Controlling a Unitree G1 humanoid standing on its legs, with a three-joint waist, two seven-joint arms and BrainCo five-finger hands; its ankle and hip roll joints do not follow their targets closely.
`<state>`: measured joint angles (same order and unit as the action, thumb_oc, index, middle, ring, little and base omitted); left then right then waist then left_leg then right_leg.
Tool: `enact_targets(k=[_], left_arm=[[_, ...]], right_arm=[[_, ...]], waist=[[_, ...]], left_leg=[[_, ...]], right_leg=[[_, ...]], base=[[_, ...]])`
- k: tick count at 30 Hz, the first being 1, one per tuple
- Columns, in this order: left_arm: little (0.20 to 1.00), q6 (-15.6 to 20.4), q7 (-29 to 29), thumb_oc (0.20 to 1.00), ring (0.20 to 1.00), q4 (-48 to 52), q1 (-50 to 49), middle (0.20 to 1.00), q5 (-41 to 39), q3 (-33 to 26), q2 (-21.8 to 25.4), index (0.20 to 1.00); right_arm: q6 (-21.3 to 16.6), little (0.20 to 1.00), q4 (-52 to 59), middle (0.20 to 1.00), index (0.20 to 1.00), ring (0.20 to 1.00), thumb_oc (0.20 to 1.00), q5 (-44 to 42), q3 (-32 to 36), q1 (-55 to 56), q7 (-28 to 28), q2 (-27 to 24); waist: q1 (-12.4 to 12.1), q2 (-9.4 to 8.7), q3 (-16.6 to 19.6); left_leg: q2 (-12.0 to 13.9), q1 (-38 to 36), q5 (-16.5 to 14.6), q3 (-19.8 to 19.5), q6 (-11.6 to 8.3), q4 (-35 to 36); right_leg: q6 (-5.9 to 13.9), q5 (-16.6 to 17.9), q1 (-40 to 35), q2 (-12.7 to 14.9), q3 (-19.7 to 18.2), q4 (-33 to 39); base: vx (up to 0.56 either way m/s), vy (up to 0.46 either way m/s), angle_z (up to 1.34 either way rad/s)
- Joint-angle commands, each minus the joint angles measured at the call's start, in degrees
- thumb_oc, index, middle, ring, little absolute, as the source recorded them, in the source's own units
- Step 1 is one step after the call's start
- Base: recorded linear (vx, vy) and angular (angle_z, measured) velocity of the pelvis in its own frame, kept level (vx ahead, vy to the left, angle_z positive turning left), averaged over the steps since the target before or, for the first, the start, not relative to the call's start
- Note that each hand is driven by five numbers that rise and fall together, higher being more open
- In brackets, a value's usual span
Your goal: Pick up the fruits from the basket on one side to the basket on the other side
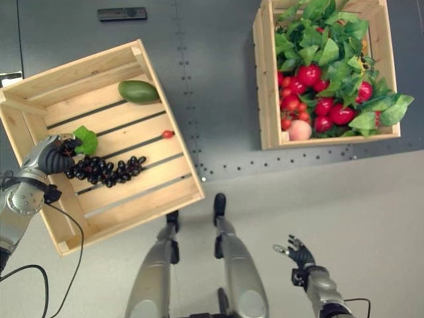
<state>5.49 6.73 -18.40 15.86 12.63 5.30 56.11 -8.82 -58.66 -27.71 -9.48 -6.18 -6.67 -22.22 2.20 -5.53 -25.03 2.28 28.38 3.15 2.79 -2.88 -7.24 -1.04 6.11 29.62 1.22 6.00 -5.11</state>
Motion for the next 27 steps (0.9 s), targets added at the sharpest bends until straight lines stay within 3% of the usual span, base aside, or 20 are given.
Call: enact_targets(k=[1, 10, 11, 12, 13, 25, 27], left_arm=[[0.2, 2.19, 1.67, 0.2, 0.2, 3.63, -1.35, 0.2, -1.83, -4.67, -0.13, 0.2], [0.2, 3.83, 1.0, 0.2, 0.2, 8.06, -2.51, 0.2, -3.93, -5.81, 0.18, 0.2], [0.454, 3.78, 1.07, 0.454, 0.454, 8.21, -2.49, 0.454, -3.49, -5.77, 0.47, 0.454], [0.881, 3.82, 1.24, 0.881, 0.881, 8.27, -2.29, 0.881, -2.7, -5.62, 0.86, 0.881], [1.0, 3.74, 1.46, 1.0, 1.0, 8.25, -2.02, 1.0, -1.74, -5.33, 1.22, 1.0], [1.0, 3.1, -0.64, 1.0, 1.0, 6.39, 3.43, 1.0, 2.12, 1.43, 4.13, 1.0], [1.0, 2.98, -2.02, 1.0, 1.0, 4.12, 5.44, 1.0, 3.11, 5.07, 4.15, 1.0]], right_arm=[[-1.46, 1.0, 1.23, 1.0, 1.0, 1.0, 1.0, -0.08, 0.01, 4.9, 0.19, -1.5], [-1.52, 1.0, -0.15, 1.0, 1.0, 1.0, 1.0, -0.02, -0.23, 4.48, 0.02, -1.17], [-1.52, 1.0, -0.25, 1.0, 1.0, 1.0, 1.0, 0.01, -0.32, 4.31, 0.02, -1.16], [-1.54, 1.0, -0.26, 1.0, 1.0, 1.0, 1.0, -0.03, -0.36, 4.13, 0.05, -1.15], [-1.52, 1.0, -0.33, 1.0, 1.0, 1.0, 1.0, -0.05, -0.4, 3.93, 0.11, -1.09], [-1.34, 1.0, 0.16, 1.0, 1.0, 1.0, 1.0, 0.03, -0.7, 4.15, 0.57, -1.59], [-1.22, 1.0, 0.18, 1.0, 1.0, 1.0, 1.0, -0.08, -1.05, 3.97, 0.57, -1.81]], waist=[[0.63, -0.27, 1.83], [0.26, 0.38, 3.04], [0.24, 0.39, 3.08], [0.24, 0.44, 3.13], [0.22, 0.43, 3.13], [0.73, 0.34, 2.52], [0.98, 0.35, 2.47]], left_leg=[[-2.66, 0.01, -5.66, -0.48, 2.89, -2.95], [-2.91, -1.29, -5.58, -0.51, 2.74, -2.1], [-2.9, -1.35, -5.56, -0.52, 2.73, -2.04], [-2.89, -1.36, -5.56, -0.54, 2.72, -2.04], [-2.92, -1.34, -5.54, -0.55, 2.73, -2.04], [-2.7, -1.38, -5.29, -0.6, 2.75, -1.87], [-2.59, -1.26, -5.19, -0.49, 2.74, -1.96]], right_leg=[[4.17, -4.48, -2.09, 0.3, 0.34, -1.49], [4.25, -4.79, -3.11, 0.38, 0.4, -1.35], [4.26, -4.79, -3.13, 0.38, 0.39, -1.35], [4.24, -4.84, -3.11, 0.35, 0.38, -1.34], [4.22, -4.87, -3.11, 0.33, 0.37, -1.35], [4.3, -4.77, -3.08, 0.29, 0.41, -1.36], [4.33, -4.71, -2.91, 0.25, 0.37, -1.48]], base=[[0.0, 0.0, 0.0], [0.0, 0.0, 0.0], [0.0, 0.0, 0.0], [0.0, 0.0, 0.0], [0.0, 0.0, 0.0], [0.0, 0.0, 0.0], [0.0, 0.0, 0.0]])
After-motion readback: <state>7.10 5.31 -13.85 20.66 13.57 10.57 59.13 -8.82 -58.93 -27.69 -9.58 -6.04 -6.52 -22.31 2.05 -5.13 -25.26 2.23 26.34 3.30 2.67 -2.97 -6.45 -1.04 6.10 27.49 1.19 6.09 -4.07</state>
